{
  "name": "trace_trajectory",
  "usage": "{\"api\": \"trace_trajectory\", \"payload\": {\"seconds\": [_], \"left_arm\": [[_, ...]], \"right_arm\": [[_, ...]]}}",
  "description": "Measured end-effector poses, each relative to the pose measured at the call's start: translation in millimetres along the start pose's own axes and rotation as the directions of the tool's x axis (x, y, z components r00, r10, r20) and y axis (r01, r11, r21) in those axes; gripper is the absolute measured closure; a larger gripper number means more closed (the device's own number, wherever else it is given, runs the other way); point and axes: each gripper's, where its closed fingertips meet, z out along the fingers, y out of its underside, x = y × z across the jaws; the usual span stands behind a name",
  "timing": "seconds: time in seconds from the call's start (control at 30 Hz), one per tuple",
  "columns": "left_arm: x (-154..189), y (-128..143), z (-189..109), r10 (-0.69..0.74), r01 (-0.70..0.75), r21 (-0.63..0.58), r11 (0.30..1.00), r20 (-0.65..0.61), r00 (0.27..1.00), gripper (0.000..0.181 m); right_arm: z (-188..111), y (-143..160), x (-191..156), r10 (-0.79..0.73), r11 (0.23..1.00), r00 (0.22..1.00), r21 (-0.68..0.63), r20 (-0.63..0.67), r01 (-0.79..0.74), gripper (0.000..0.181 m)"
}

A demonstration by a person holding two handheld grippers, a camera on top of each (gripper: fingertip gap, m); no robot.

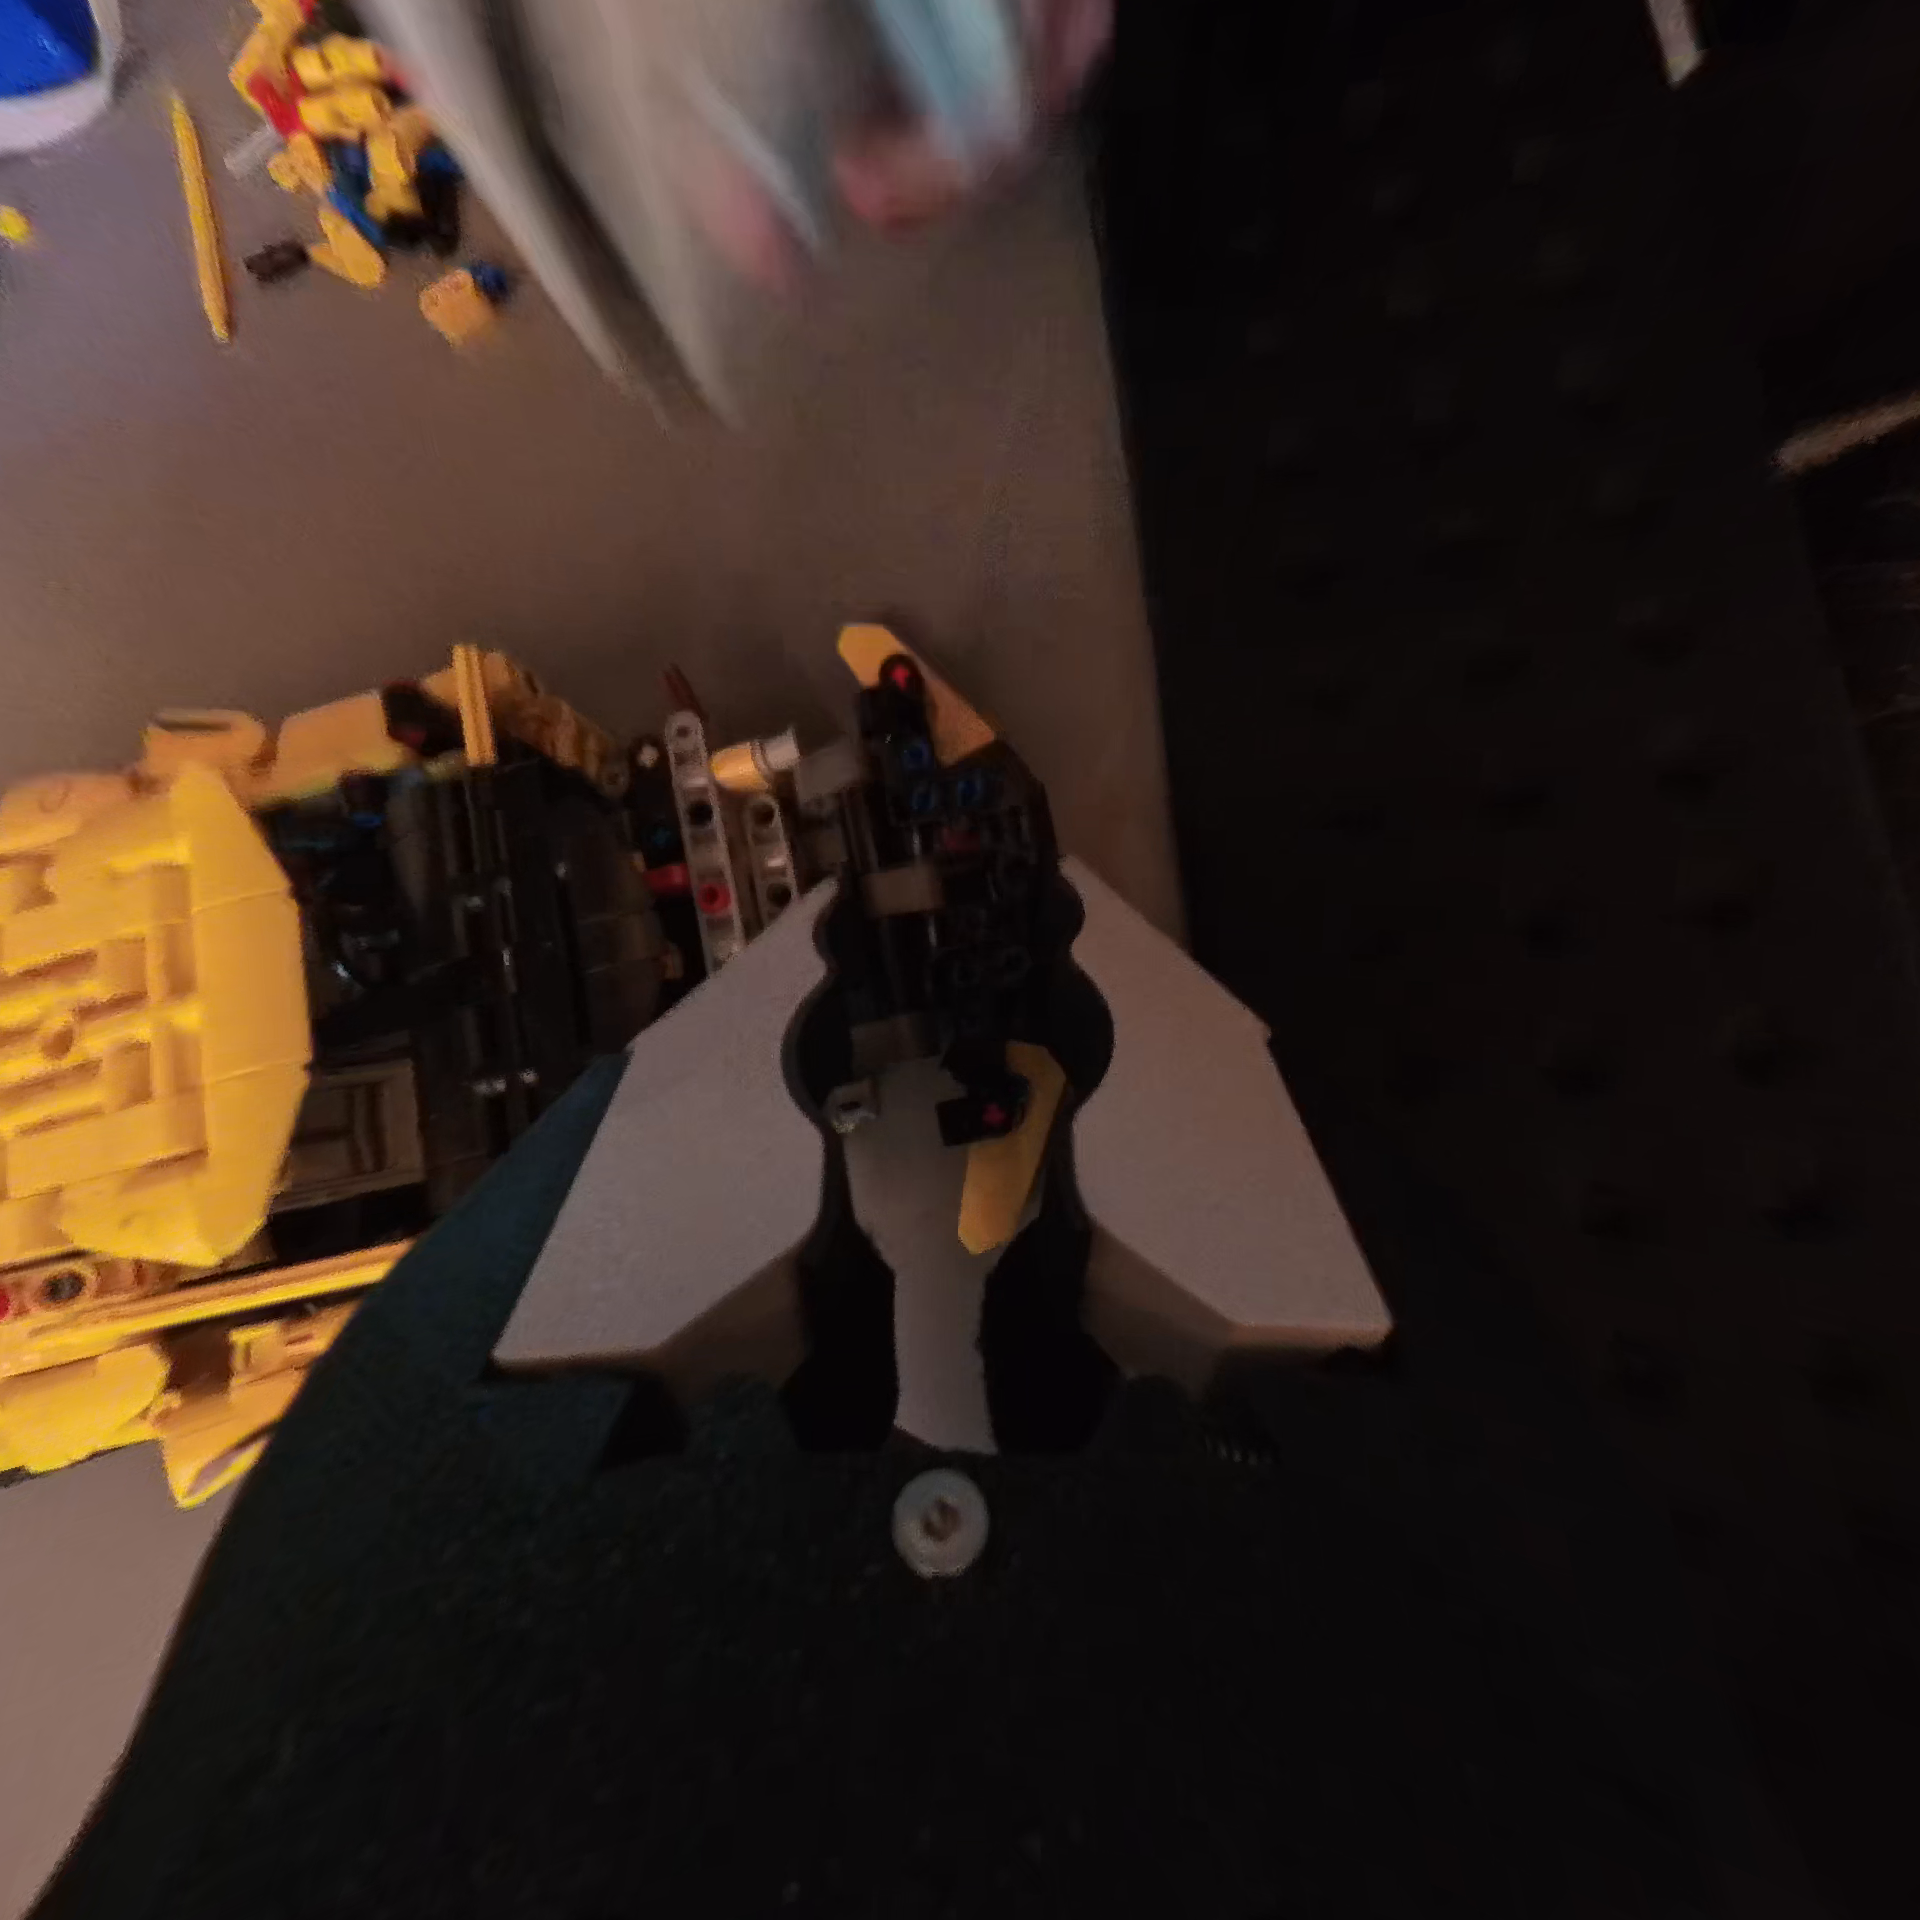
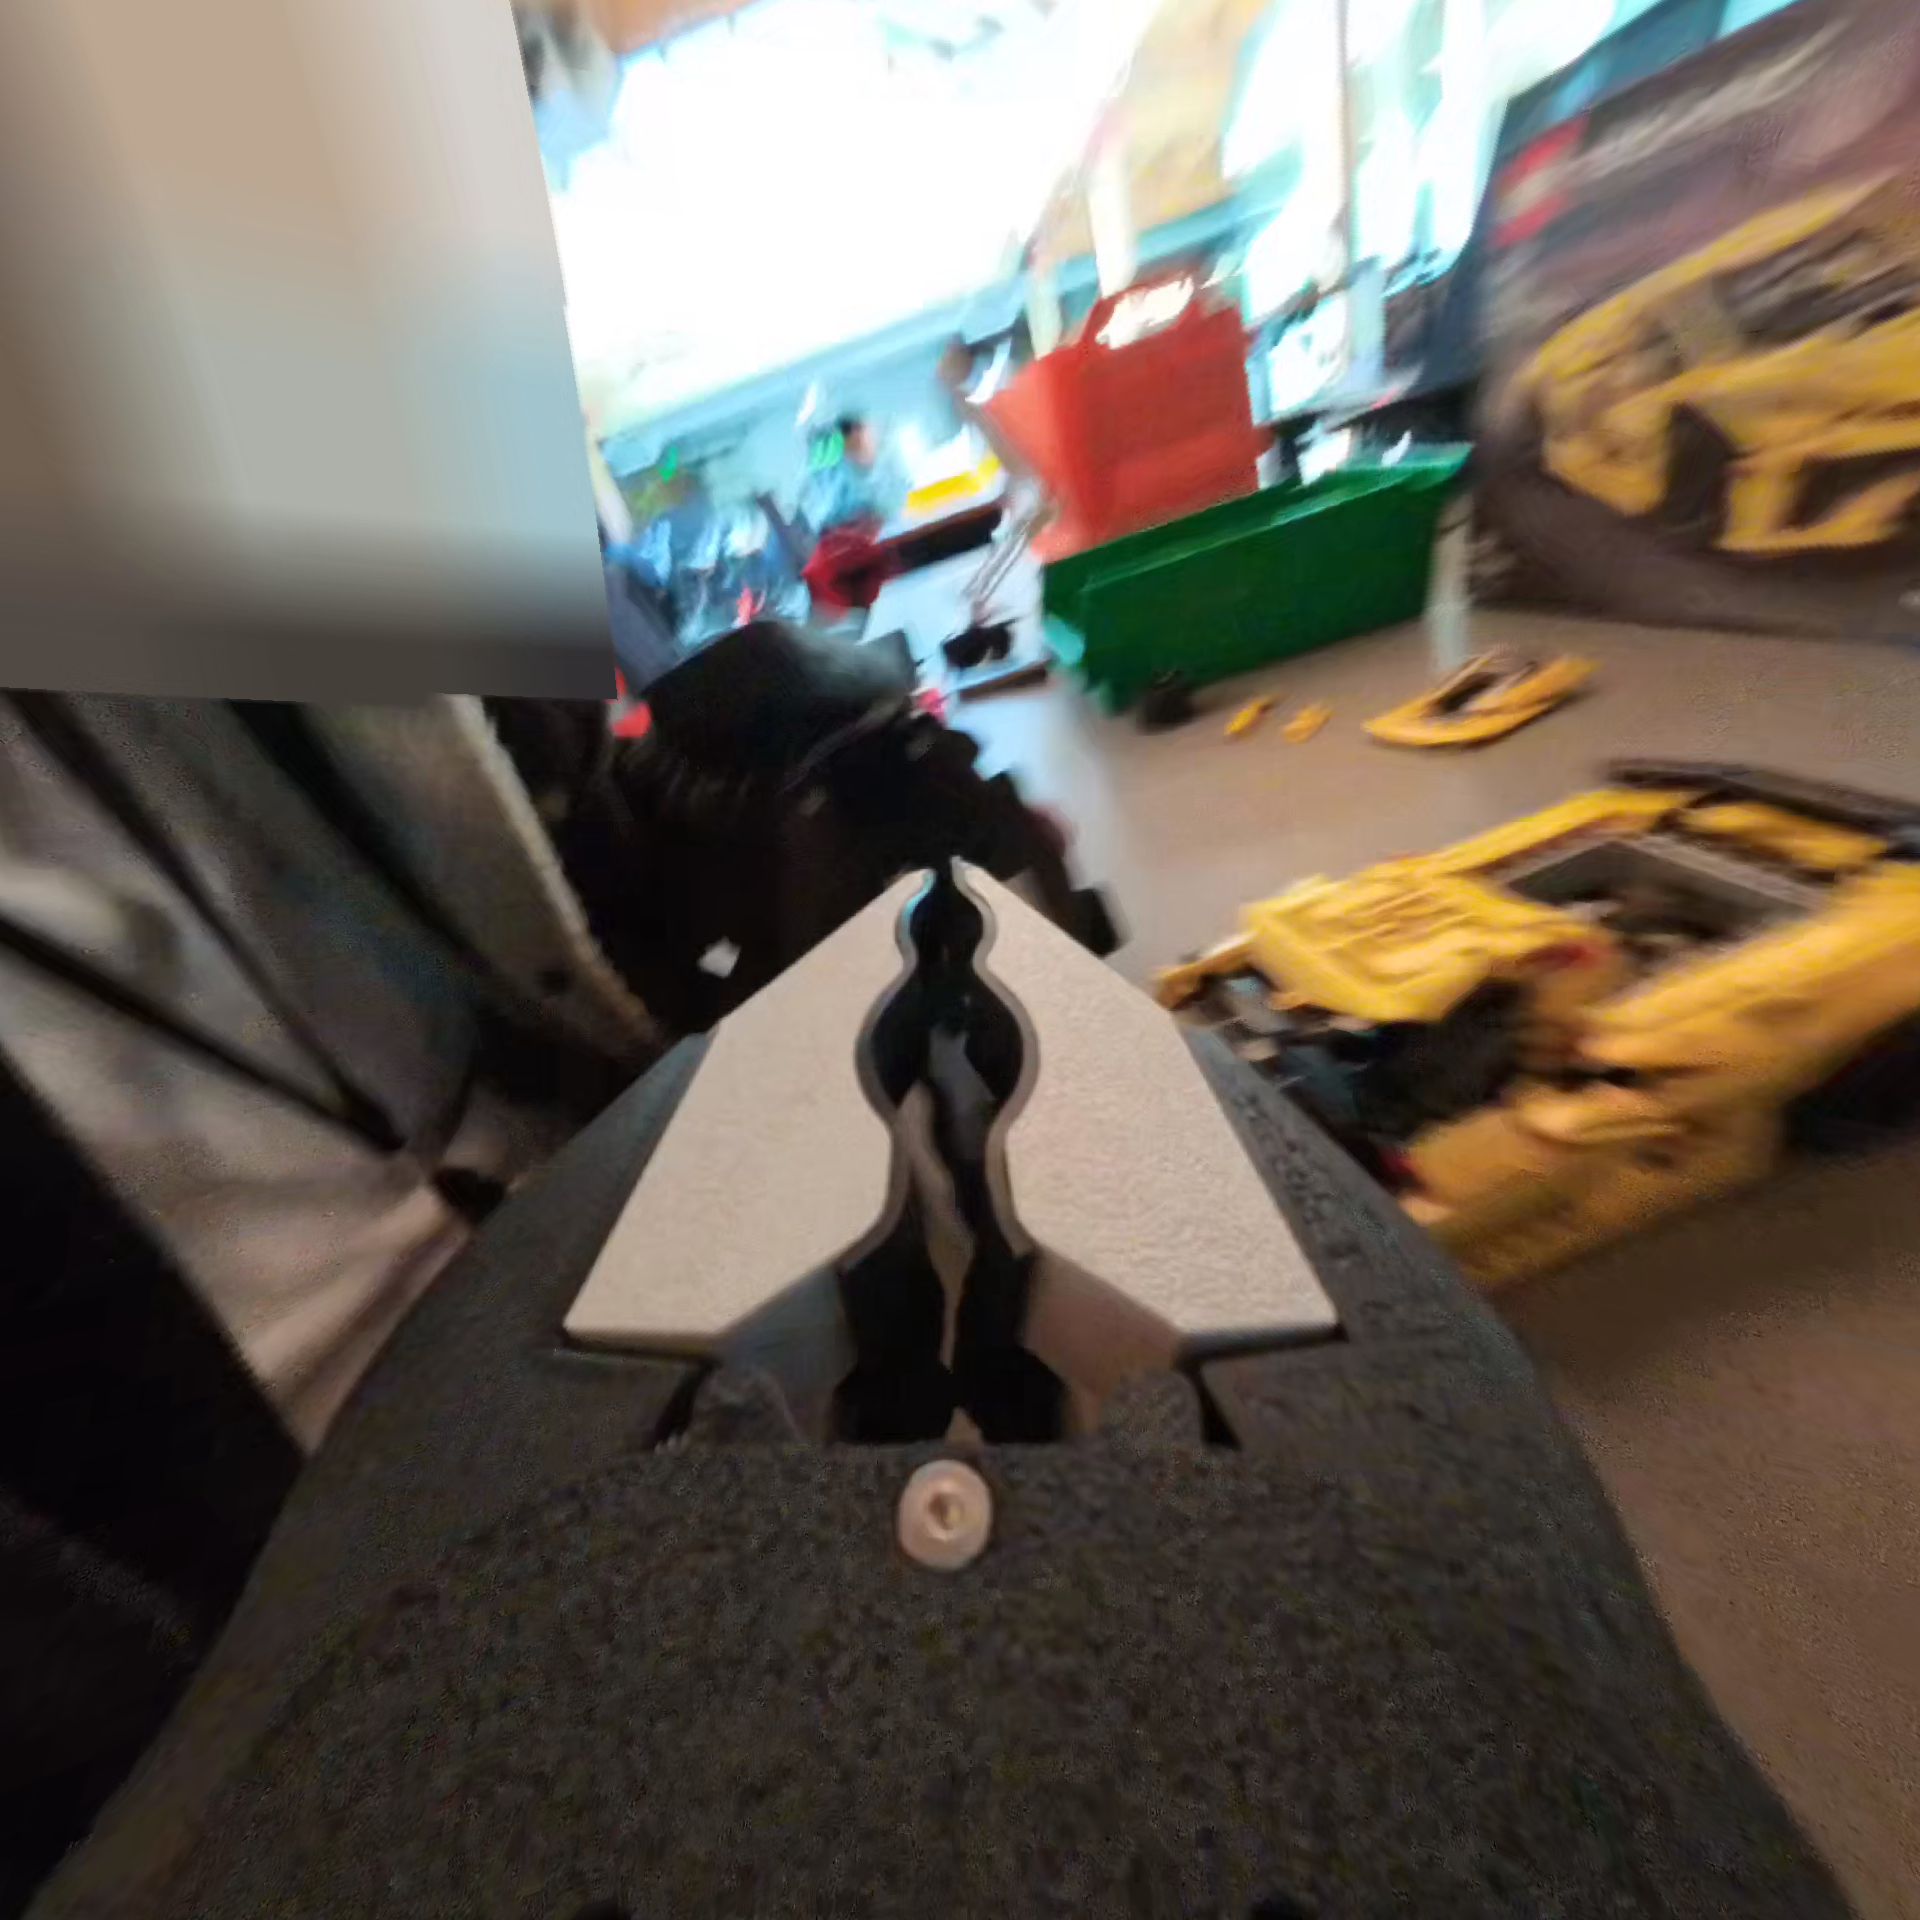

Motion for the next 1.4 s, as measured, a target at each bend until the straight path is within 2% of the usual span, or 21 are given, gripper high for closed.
{"api": "trace_trajectory", "payload": {"seconds": [0.03,0.07,0.1,0.13,0.2,0.27,0.3,0.4,0.47,0.6,0.77,0.83,0.9,0.93,1.0,1.1,1.17,1.23,1.3,1.4], "left_arm": [[0,-2,1,-0.005,0.005,0.008,1.0,-0.002,1.0,0.146],[1,-2,1,-0.01,0.01,0.015,1.0,-0.008,1.0,0.146],[1,-2,1,-0.012,0.012,0.017,1.0,-0.01,1.0,0.146],[1,-2,1,-0.009,0.009,0.022,1.0,-0.01,1.0,0.146],[0,-3,1,-0.011,0.011,0.042,0.999,-0.008,1.0,0.146],[0,-3,0,-0.016,0.015,0.061,0.998,0.003,1.0,0.146],[-1,-3,0,-0.005,0.004,0.079,0.997,0.016,1.0,0.147],[-2,-2,-2,0.012,-0.017,0.114,0.993,0.043,0.999,0.147],[-3,-2,-3,0.007,-0.013,0.112,0.994,0.053,0.999,0.147],[-3,-3,-3,0.007,-0.013,0.11,0.994,0.056,0.998,0.148],[-6,-4,-7,-0.042,0.038,0.142,0.989,0.025,0.999,0.148],[-12,-14,-17,-0.092,0.085,0.217,0.972,0.021,0.996,0.149],[-22,-29,-33,-0.165,0.155,0.334,0.93,0.002,0.986,0.149],[-28,-36,-42,-0.203,0.189,0.392,0.9,-0.005,0.979,0.149],[-39,-45,-58,-0.267,0.24,0.488,0.839,-0.015,0.964,0.149],[-50,-53,-76,-0.339,0.299,0.584,0.754,-0.043,0.94,0.149],[-54,-55,-82,-0.353,0.305,0.615,0.728,-0.045,0.934,0.149],[-54,-54,-80,-0.351,0.294,0.612,0.734,-0.028,0.936,0.149],[-53,-55,-77,-0.354,0.283,0.612,0.738,-0.007,0.935,0.149],[-53,-51,-73,-0.356,0.265,0.615,0.743,0.028,0.934,0.149]], "right_arm": [[-8,20,29,-0.025,0.992,0.991,-0.128,-0.133,0.007,0.181],[-13,69,49,-0.076,0.931,0.971,-0.365,-0.226,-0.012,0.181],[-6,83,38,-0.069,0.909,0.98,-0.416,-0.187,-0.016,0.181],[1,76,31,-0.098,0.919,0.981,-0.395,-0.17,0.024,0.181],[-2,64,33,-0.071,0.942,0.98,-0.336,-0.186,0.004,0.181],[-11,86,34,-0.147,0.883,0.97,-0.469,-0.194,0.04,0.181],[-14,92,33,-0.182,0.862,0.963,-0.503,-0.197,0.06,0.174],[-21,100,35,-0.279,0.838,0.942,-0.527,-0.187,0.144,0.161],[-23,111,37,-0.292,0.811,0.938,-0.568,-0.189,0.139,0.161],[-15,128,40,-0.346,0.711,0.921,-0.69,-0.178,0.134,0.159],[-7,120,41,-0.387,0.759,0.902,-0.622,-0.192,0.193,0.164],[-9,101,42,-0.364,0.809,0.901,-0.559,-0.237,0.18,0.16],[-13,71,48,-0.334,0.888,0.89,-0.419,-0.309,0.188,0.147],[-15,56,51,-0.267,0.936,0.894,-0.316,-0.359,0.153,0.139],[-19,36,51,-0.068,0.989,0.928,-0.149,-0.367,0.013,0.137],[-14,17,44,0.209,0.978,0.94,0.045,-0.269,-0.204,0.137],[-2,20,41,0.32,0.947,0.926,0.068,-0.201,-0.313,0.135],[10,13,34,0.357,0.933,0.922,0.105,-0.148,-0.345,0.14],[13,11,43,0.36,0.931,0.905,0.141,-0.224,-0.336,0.158],[14,13,43,0.252,0.968,0.909,0.079,-0.332,-0.24,0.158]]}}
